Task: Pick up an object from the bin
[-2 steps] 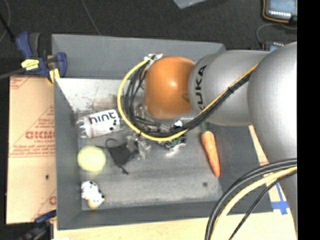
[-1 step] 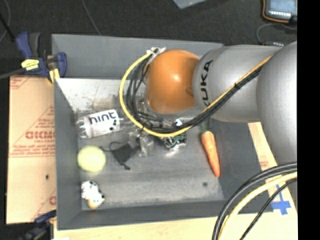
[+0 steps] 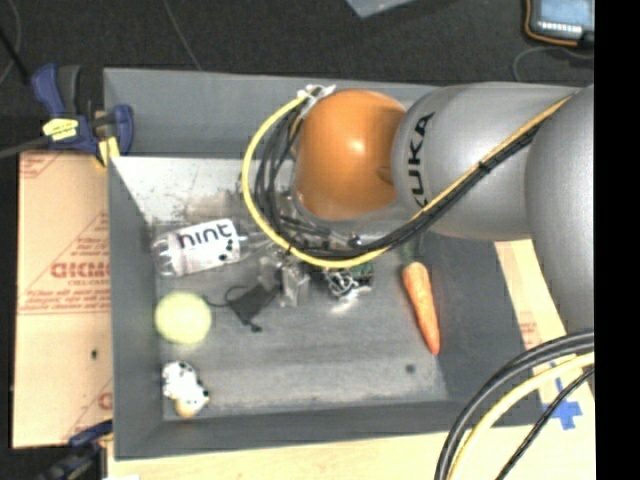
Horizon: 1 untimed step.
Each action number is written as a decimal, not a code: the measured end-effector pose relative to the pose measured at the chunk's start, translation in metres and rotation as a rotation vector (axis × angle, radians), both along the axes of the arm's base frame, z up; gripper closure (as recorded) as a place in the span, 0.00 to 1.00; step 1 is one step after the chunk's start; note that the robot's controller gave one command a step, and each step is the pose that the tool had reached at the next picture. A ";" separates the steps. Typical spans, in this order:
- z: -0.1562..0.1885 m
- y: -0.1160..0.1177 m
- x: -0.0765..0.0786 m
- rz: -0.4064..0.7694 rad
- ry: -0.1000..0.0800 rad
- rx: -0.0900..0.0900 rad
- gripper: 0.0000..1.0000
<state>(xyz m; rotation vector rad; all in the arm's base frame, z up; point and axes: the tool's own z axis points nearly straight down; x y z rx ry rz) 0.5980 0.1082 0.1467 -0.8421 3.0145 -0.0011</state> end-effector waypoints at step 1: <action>0.010 0.000 0.000 -0.001 -0.001 0.000 1.00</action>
Offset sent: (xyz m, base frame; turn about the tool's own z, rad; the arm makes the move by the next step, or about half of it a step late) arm 0.0000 -0.0001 0.0483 0.0000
